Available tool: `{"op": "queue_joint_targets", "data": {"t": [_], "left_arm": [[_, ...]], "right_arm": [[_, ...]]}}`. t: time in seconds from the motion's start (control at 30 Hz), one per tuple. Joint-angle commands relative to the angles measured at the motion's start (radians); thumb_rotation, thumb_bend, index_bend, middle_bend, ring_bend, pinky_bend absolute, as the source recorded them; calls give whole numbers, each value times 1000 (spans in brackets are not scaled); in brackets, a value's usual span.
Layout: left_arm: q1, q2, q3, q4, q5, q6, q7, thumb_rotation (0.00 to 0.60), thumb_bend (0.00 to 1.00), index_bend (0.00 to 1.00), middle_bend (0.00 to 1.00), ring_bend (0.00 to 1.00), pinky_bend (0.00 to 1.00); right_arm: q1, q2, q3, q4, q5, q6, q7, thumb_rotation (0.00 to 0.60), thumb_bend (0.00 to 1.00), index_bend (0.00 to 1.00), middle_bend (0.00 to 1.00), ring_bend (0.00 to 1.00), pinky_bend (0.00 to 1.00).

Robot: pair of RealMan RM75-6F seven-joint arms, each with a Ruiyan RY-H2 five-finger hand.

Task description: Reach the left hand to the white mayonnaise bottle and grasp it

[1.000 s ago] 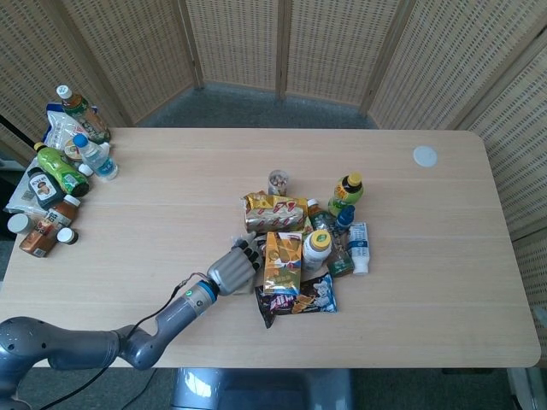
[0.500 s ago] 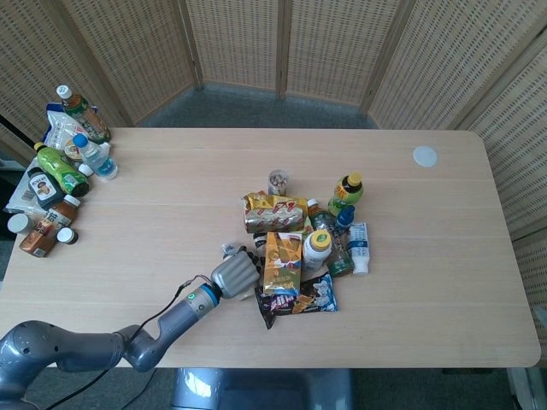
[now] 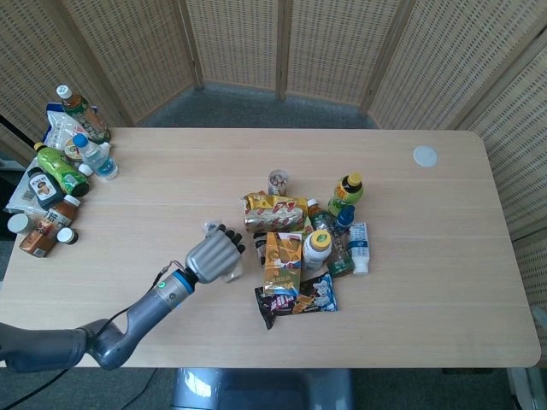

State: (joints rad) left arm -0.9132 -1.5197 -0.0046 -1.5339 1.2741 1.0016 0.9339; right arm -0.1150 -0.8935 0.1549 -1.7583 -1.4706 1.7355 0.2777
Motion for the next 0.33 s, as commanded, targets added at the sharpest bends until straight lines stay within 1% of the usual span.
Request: {"op": "queue_joint_targets", "data": {"t": [0.03, 0.2, 0.33], "left_arm": [[7, 134, -60, -128, -1, 52, 2, 600, 12, 756, 597, 567, 515], [-2, 265, -128, -254, -22, 82, 22, 600, 13, 737, 595, 567, 514], [-7, 332, -169, -317, -44, 101, 44, 600, 11, 731, 591, 567, 515]], "right_arm": [[1, -2, -3, -5, -8, 1, -10, 600, 0, 0, 0, 0, 0], [2, -6, -7, -9, -15, 0, -23, 600, 0, 0, 0, 0, 0], [1, -6, -8, -10, -16, 2, -23, 600, 0, 0, 0, 0, 0]]}}
